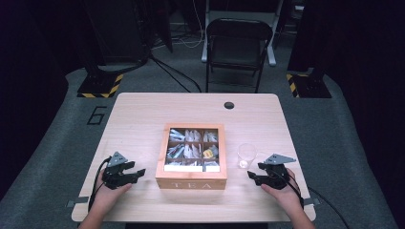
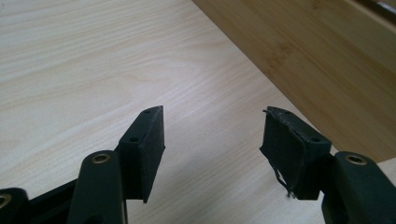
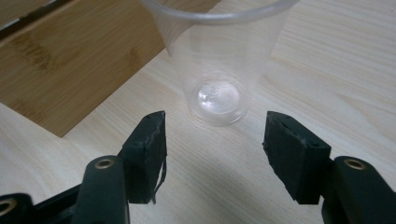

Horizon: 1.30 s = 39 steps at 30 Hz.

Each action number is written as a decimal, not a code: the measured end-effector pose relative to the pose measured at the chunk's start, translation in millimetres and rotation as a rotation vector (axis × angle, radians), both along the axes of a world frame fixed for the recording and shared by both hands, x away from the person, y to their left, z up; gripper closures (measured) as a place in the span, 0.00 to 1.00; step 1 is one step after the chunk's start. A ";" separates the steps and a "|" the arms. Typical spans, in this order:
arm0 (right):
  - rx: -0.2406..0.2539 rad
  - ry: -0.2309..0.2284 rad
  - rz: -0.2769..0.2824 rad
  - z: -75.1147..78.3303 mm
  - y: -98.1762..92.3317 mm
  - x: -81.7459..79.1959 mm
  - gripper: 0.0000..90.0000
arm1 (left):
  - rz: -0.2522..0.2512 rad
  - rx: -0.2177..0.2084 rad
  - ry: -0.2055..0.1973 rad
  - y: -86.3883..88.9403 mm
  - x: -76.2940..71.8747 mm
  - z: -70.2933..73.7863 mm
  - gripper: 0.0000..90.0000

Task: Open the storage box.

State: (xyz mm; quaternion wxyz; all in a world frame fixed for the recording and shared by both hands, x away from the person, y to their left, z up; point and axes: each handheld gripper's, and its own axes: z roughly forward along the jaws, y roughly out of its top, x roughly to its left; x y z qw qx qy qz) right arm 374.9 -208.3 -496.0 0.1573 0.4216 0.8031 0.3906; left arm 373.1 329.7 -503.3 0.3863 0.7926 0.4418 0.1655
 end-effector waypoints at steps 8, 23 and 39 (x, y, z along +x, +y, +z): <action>0.005 -0.009 0.014 17.1 5.7 -6.7 0.43 | -0.038 0.017 0.001 -10.2 -5.6 12.5 0.46; 0.013 -0.031 0.051 26.4 10.7 -24.0 0.46 | -0.091 -0.009 -0.032 -18.2 -21.2 32.3 0.48; 0.061 -0.049 0.087 35.5 21.3 -38.2 0.53 | -0.120 -0.075 -0.059 -21.3 -38.9 40.3 0.51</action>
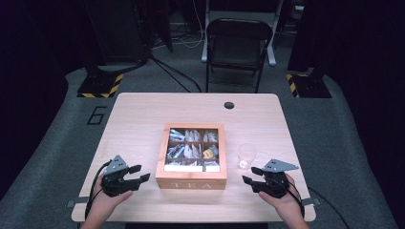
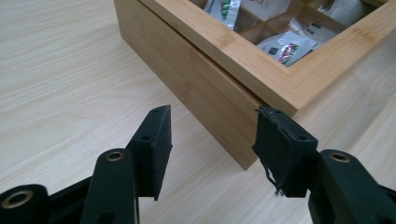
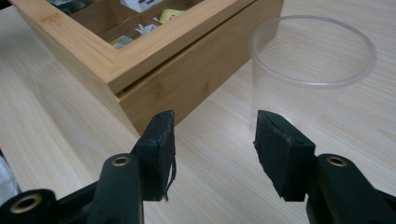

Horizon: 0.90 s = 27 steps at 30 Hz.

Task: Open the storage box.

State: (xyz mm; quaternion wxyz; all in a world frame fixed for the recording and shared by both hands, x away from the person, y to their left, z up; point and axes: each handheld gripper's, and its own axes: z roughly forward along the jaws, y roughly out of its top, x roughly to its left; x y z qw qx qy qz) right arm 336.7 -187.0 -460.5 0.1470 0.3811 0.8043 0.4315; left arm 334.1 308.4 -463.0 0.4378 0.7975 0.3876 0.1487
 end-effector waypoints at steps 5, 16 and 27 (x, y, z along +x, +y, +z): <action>-0.011 -0.010 0.053 -0.3 14.3 -2.8 0.55 | -0.023 0.003 -0.011 -3.4 -6.6 -0.6 0.54; 0.016 -0.014 0.117 -2.1 33.7 -5.9 0.63 | -0.046 0.003 -0.018 -10.5 -12.0 -7.3 0.59; 0.018 -0.013 0.158 -9.8 44.6 -7.9 0.67 | -0.085 0.015 -0.030 -19.0 -14.0 -12.1 0.61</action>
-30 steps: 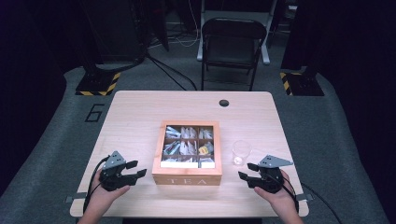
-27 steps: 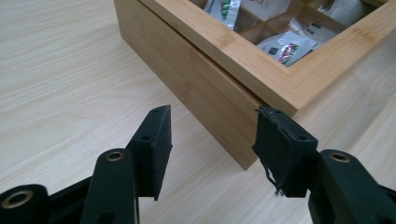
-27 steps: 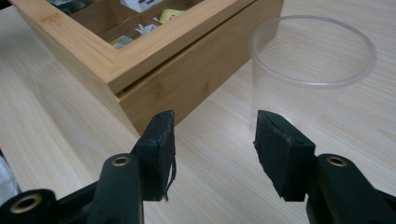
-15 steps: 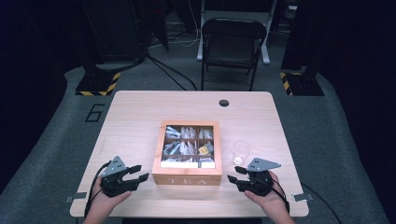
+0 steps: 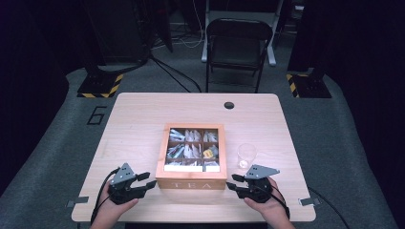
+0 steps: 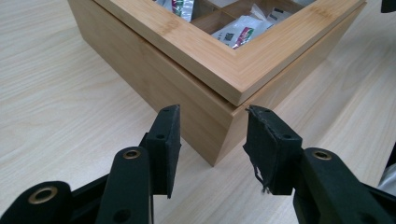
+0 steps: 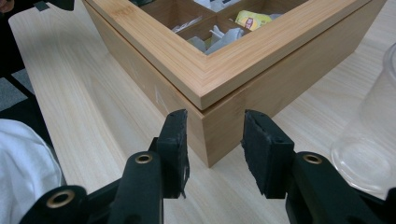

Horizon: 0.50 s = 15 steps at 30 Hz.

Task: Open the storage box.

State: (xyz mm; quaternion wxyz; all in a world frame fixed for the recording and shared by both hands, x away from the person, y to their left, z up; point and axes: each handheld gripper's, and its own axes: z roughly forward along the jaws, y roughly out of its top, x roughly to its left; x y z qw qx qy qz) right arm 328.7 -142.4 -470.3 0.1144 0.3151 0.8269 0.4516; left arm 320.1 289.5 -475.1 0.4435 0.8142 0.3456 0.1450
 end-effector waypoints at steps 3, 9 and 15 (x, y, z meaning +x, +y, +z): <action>0.003 0.011 -0.001 -2.1 2.1 0.7 0.67 | 0.001 -0.012 -0.010 -2.8 -0.3 -1.0 0.63; 0.010 0.014 0.001 -4.1 5.4 2.5 0.66 | -0.010 -0.020 0.002 -5.5 0.5 -0.4 0.64; 0.007 0.017 0.012 -5.3 8.6 3.4 0.66 | -0.020 -0.016 0.002 -10.8 2.7 -0.8 0.64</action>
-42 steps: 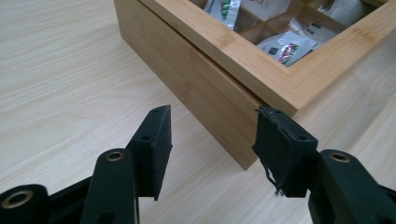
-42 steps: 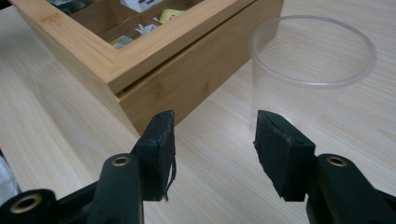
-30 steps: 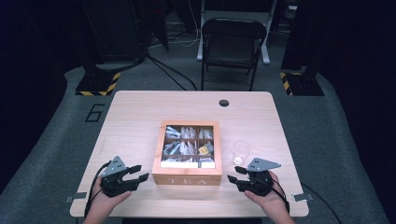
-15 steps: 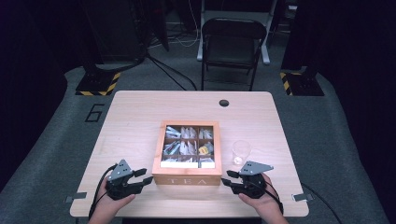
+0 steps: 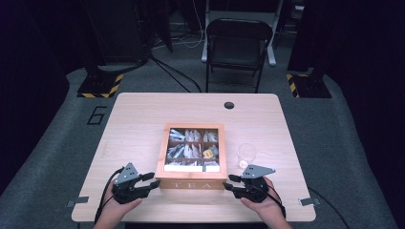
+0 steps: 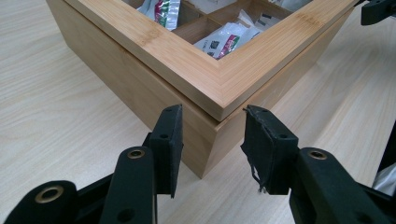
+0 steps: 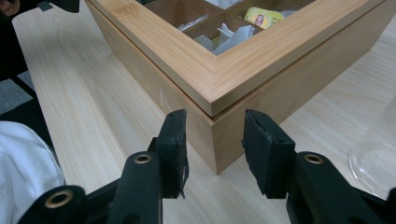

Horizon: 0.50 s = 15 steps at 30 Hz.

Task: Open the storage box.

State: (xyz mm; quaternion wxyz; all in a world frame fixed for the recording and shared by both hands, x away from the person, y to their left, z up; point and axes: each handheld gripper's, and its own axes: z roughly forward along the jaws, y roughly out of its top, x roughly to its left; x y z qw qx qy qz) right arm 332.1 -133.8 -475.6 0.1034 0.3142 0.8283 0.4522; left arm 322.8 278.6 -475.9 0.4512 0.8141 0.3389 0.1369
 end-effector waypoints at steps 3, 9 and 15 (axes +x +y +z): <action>-0.008 -0.007 0.003 -0.5 2.1 0.3 0.65 | -0.001 -0.008 0.006 -1.7 0.6 -0.3 0.64; -0.011 -0.011 0.001 0.9 4.6 2.1 0.63 | 0.008 -0.003 -0.008 -6.1 2.5 0.0 0.63; -0.019 -0.014 0.009 2.3 9.8 4.7 0.61 | -0.001 0.010 0.013 -9.0 4.4 0.6 0.61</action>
